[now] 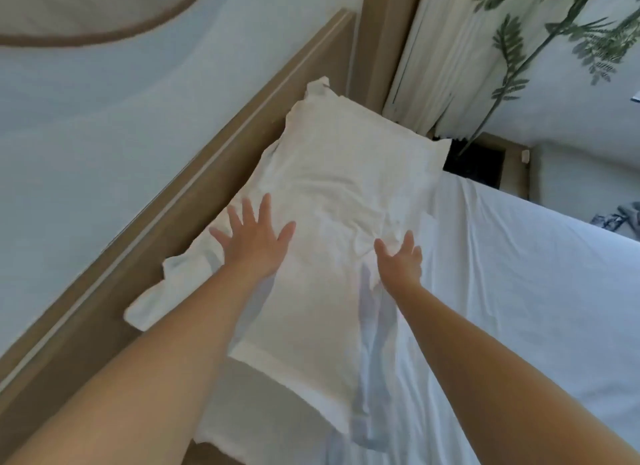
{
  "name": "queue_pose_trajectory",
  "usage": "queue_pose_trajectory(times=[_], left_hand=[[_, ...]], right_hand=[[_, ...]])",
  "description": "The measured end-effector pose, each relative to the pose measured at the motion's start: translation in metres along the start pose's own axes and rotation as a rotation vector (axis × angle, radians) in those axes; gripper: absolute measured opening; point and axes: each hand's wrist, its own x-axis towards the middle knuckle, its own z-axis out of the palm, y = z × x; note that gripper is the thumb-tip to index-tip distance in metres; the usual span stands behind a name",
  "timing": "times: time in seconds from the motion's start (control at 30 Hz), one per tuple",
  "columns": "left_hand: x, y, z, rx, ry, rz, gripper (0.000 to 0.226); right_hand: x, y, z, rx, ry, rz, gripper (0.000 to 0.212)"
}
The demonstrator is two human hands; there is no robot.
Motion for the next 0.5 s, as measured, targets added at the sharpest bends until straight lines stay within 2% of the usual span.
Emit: queue_pose_trajectory(times=[0.1,0.2,0.37,0.5], left_hand=[[0.009,-0.035,0.077,0.053,-0.152,-0.006,0.073],[0.03,-0.046,0.121,0.079,-0.094,-0.022,0.076],[0.048,-0.051,0.162,0.127,-0.002,-0.041,0.077],[0.045,-0.057,0.186,0.161,-0.001,-0.052,0.077]], right_hand=[[0.028,0.022,0.065,-0.195,-0.182,-0.128,0.077],[0.053,0.031,0.108,-0.278,-0.232,-0.2,0.076],[0.079,0.044,0.14,-0.428,-0.195,-0.205,0.078],[0.091,0.063,0.158,-0.51,-0.215,-0.224,0.079]])
